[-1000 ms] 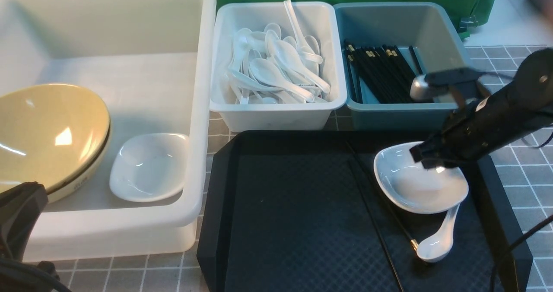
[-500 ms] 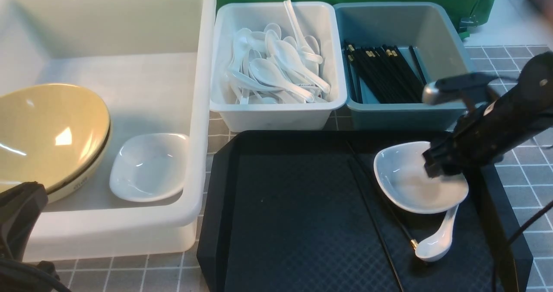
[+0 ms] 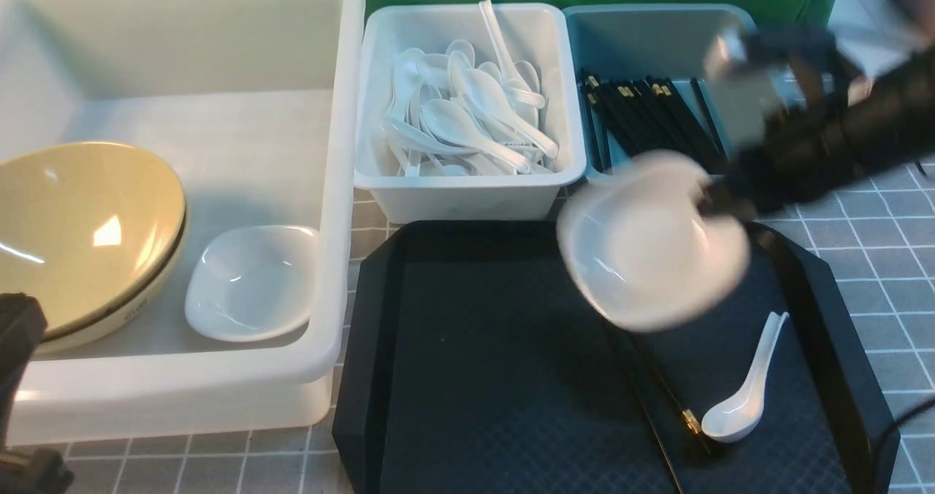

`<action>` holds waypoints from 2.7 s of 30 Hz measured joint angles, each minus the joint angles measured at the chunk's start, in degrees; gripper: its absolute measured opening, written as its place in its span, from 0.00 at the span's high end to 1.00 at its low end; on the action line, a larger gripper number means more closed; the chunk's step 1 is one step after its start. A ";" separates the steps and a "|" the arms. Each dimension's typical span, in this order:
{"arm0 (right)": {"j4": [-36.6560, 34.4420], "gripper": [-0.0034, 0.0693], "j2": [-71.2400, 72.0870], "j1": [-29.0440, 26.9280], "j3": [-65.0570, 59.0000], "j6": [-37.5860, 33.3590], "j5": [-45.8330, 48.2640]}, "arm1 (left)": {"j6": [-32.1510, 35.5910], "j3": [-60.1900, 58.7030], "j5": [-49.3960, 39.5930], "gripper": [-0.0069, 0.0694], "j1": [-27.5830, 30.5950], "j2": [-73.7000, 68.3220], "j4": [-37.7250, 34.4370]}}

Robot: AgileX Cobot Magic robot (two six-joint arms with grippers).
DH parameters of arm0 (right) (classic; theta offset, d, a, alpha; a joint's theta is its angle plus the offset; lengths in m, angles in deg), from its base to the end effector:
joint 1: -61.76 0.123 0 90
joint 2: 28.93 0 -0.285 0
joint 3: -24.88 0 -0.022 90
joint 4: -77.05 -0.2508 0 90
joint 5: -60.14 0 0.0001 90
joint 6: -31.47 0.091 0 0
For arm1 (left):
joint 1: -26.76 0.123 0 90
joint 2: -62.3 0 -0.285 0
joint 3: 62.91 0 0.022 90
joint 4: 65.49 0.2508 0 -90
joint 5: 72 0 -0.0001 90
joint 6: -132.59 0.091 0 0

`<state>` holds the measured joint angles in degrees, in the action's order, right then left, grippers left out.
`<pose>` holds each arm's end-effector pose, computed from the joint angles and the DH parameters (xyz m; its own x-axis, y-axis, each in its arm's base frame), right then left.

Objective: On grey table put chopsticks spoon bowls plates into blue grey white boxes.
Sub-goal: 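Place the white bowl into the white bin on top of the stacked bowls with the right gripper, then reach down and grasp the white spoon resting in the bowl with the right gripper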

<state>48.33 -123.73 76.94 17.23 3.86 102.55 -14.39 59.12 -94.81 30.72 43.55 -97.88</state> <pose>0.3083 0.1142 0.3073 -0.7048 -0.2866 -0.6489 -0.5150 0.8359 0.1901 0.0588 -0.0149 0.2838 -0.1023 0.0391 -0.9940 0.1434 0.9894 0.0242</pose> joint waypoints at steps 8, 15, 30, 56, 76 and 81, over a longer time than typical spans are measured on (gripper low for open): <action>-10.46 0.86 -12.07 21.35 19.02 -16.06 -10.07 | 0.41 -1.94 2.86 0.92 0.00 0.96 0.00; -6.63 0.84 -31.47 28.56 37.91 -18.54 -9.36 | 0.41 -1.99 3.29 0.92 0.00 0.96 0.00; 13.30 0.24 -34.07 28.19 46.04 -0.03 5.40 | 0.60 -2.04 3.29 0.92 0.00 0.96 -0.10; 29.09 0.36 -1.25 4.10 -24.41 39.88 -13.27 | 0.62 -4.69 8.56 0.92 0.00 0.96 -0.16; 30.62 0.71 -5.43 3.90 -21.78 34.02 -11.98 | 0.62 -4.69 8.56 0.92 0.00 0.96 -0.16; 23.14 0.70 -0.18 4.13 -13.89 26.65 -12.34 | 0.62 -4.69 8.56 0.92 0.00 0.96 -0.16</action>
<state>71.47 -123.91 81.06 3.34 30.51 90.22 -13.77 54.43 -86.25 30.72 44.51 -98.04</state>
